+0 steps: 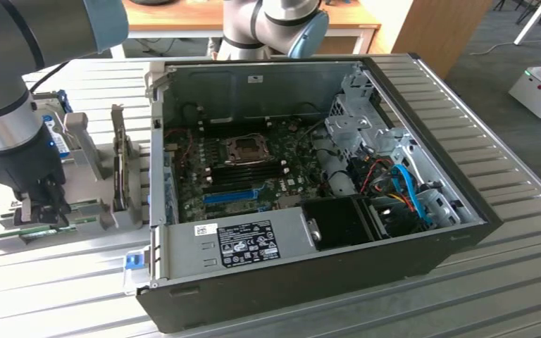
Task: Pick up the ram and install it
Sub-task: 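Pick up the ram and move it above insertion slot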
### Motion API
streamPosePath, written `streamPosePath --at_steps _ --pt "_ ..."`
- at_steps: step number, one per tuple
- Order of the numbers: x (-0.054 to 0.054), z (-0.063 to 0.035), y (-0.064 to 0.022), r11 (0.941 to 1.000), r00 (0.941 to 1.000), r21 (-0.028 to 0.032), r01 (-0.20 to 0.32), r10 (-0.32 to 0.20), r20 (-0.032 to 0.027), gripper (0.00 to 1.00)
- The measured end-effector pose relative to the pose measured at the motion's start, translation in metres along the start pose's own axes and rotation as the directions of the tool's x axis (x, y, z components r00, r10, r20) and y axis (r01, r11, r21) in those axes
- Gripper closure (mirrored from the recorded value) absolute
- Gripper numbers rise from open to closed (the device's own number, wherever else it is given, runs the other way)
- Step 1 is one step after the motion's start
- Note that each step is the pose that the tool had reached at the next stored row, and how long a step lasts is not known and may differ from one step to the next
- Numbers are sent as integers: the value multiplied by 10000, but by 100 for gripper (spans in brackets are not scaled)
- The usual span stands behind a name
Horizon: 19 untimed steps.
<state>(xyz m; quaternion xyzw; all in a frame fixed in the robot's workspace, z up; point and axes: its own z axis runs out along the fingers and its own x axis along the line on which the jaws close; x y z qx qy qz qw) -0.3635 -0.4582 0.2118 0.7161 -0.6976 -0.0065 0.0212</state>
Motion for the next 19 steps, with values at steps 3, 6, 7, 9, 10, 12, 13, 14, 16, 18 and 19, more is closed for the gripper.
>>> streamPosePath --at_steps 3,6,7,9,10,12,13,14,16,18,19 --pt "-1 23 -2 10000 10000 2 1 -1 1 69" --pt "-1 54 -3 10000 10000 1 1 -1 1 69" --pt "-1 65 -3 10000 10000 1 1 -1 1 69" --pt "-2 83 -4 10000 10000 1 1 -1 0 69" --pt "-2 92 -4 10000 10000 1 1 -1 1 69" --pt "-2 105 -4 10000 10000 -1 1 -1 0 69" --pt "-2 107 -4 10000 10000 -1 1 -1 -1 69" --pt "-2 107 -4 10000 10000 -2 1 -1 -1 69" --pt "-2 109 -5 10000 10000 0 1 -1 0 69" --pt "1 110 -5 10000 10000 2 1 -1 2 69" --pt "4 110 -5 10000 10000 2 1 -1 1 69"
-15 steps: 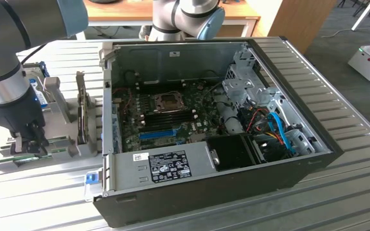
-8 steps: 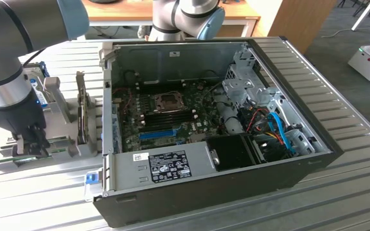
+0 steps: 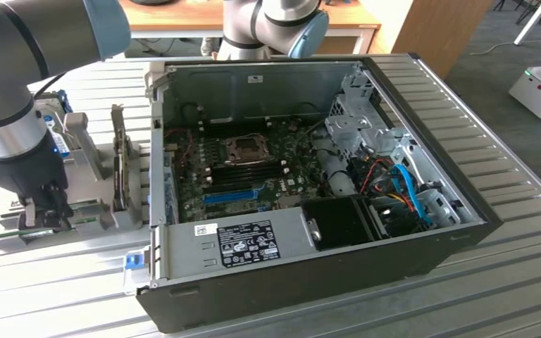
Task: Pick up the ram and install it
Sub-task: 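Pick up the ram and move it above insertion slot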
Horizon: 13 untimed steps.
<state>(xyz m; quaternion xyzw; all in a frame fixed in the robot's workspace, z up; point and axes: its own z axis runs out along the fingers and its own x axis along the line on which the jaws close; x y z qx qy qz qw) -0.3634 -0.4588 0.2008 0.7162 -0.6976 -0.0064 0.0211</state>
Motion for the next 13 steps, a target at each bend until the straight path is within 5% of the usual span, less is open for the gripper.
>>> streamPosePath --at_steps 13 --pt "33 0 1 10000 10000 -1 -1 1 0 69"
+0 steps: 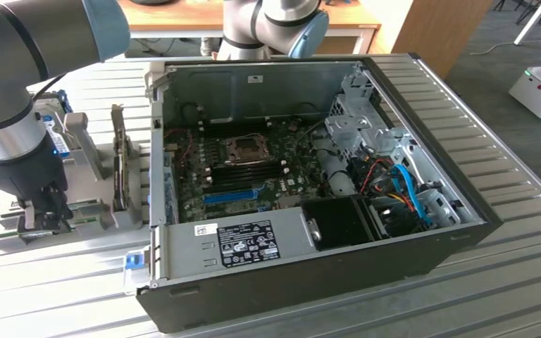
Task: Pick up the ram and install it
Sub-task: 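Pick up the ram and move it above insertion slot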
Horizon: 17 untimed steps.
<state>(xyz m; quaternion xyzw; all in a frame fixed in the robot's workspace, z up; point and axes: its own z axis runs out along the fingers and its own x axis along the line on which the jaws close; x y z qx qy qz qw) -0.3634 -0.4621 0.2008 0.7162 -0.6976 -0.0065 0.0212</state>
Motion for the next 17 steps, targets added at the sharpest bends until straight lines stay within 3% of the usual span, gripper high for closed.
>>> streamPosePath --at_steps 8,9,17 --pt "0 0 0 10000 10000 0 0 0 0 70" --pt "0 0 0 10000 10000 0 0 0 0 77" --pt "0 0 0 10000 10000 0 0 0 -1 77"
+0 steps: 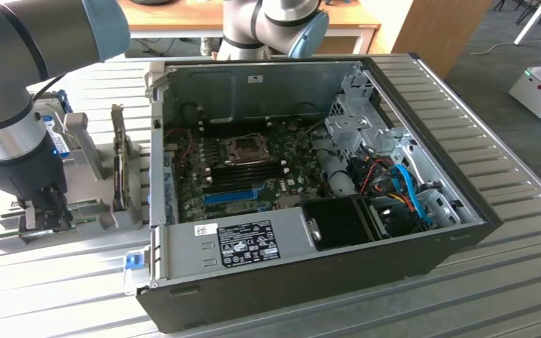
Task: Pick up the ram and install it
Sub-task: 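Pick up the ram and move it above insertion slot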
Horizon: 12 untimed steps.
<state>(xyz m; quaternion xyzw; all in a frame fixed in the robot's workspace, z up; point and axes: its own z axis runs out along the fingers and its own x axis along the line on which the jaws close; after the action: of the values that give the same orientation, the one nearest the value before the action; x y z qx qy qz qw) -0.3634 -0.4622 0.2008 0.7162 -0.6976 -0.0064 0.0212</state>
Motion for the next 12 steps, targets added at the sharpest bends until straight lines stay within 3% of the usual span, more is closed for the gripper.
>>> streamPosePath --at_steps 2,12 --pt "0 0 0 10000 10000 0 0 0 0 86" --pt "0 -4 0 10000 10000 1 0 0 2 86"
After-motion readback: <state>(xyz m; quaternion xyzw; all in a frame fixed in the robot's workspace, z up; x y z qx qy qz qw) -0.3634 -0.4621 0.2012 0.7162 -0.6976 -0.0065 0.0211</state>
